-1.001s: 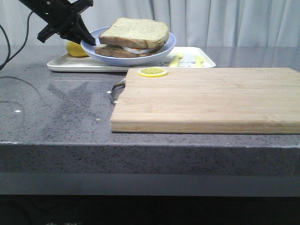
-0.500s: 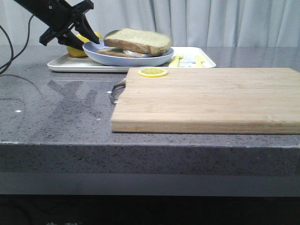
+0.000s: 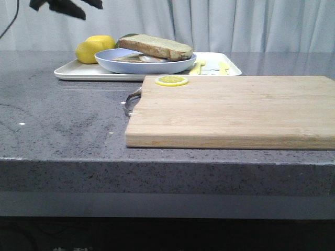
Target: Place bread and move sandwich to tray
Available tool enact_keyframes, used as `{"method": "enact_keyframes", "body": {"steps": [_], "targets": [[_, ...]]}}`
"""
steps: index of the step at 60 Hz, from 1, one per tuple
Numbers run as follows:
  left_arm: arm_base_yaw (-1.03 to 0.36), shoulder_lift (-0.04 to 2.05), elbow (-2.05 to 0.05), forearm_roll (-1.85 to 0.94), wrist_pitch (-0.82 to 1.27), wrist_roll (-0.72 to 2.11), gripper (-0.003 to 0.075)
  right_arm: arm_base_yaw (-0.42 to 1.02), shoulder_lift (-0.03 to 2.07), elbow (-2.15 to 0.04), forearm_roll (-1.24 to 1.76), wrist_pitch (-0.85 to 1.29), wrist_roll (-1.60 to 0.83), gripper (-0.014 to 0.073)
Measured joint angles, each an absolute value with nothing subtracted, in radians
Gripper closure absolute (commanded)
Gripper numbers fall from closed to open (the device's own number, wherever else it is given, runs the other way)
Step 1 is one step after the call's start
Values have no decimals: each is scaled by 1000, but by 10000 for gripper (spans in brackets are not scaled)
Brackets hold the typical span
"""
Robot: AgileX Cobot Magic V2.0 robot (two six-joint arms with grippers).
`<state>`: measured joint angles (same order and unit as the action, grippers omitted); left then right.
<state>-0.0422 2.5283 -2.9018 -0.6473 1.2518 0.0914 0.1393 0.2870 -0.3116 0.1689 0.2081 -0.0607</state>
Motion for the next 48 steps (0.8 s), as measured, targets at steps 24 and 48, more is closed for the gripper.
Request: {"method": "enact_keyframes", "body": {"steps": [24, 48], "targets": [[-109, 2443, -2926, -435, 1269, 91, 739, 139, 287, -312, 169, 208, -61, 668], [-316, 2119, -2470, 46, 1268, 73, 739, 139, 287, -312, 169, 208, -61, 668]]}}
